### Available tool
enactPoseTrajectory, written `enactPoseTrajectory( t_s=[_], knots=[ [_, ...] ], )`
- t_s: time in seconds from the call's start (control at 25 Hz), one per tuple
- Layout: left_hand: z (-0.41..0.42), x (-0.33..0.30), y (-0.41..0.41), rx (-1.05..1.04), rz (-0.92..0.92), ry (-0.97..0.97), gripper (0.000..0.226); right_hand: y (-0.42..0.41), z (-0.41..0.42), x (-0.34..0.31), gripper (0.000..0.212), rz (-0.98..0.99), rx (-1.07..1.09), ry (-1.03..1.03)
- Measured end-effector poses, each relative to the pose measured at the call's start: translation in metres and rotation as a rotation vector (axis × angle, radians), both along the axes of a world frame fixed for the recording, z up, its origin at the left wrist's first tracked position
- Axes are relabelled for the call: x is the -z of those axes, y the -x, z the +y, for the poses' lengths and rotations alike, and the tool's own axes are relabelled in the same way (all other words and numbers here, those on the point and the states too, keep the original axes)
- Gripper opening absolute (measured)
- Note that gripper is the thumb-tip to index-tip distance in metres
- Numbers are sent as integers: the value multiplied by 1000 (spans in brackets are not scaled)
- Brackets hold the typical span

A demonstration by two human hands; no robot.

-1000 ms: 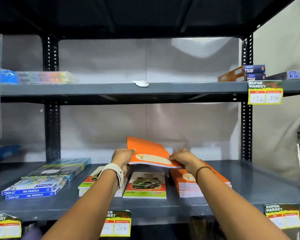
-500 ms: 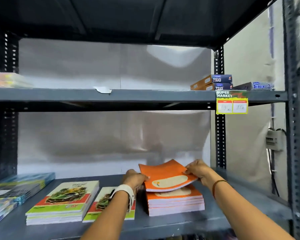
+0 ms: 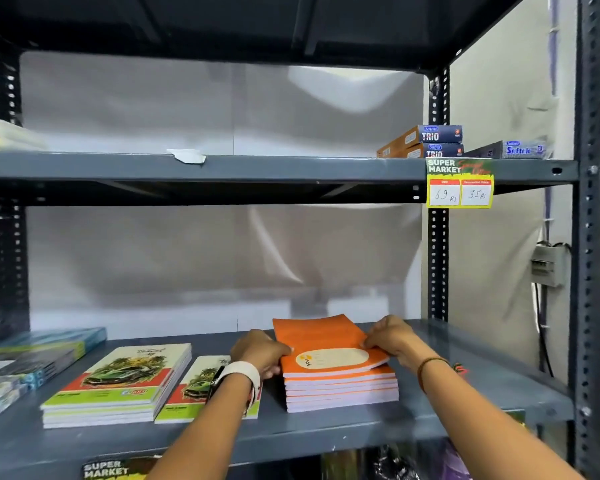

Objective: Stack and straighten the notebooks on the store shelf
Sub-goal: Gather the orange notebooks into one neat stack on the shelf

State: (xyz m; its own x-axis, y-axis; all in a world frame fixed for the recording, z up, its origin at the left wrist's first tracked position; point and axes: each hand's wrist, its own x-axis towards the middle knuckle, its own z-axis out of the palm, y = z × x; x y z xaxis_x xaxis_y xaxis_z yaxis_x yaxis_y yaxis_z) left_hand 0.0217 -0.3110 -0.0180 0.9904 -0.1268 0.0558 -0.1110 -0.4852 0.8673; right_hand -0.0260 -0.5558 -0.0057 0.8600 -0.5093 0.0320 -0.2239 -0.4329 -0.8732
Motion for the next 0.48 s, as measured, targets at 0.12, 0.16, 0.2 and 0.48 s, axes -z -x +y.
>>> enactPoseTrajectory(
  t_s=[0.12,0.16,0.2,0.48],
  knots=[
    [1,2,5,-10,2,16,27,1,-1,1,22,19,15,36],
    [1,2,7,-13,-1,18,28,1,0,1,21,26,23,51],
    [1,3,8,-15,-5,17,29,2,0,0,21,34,28,64],
    [-2,6,11,-29,-23,16,32,6,2,1,27,96,17,164]
  ],
)
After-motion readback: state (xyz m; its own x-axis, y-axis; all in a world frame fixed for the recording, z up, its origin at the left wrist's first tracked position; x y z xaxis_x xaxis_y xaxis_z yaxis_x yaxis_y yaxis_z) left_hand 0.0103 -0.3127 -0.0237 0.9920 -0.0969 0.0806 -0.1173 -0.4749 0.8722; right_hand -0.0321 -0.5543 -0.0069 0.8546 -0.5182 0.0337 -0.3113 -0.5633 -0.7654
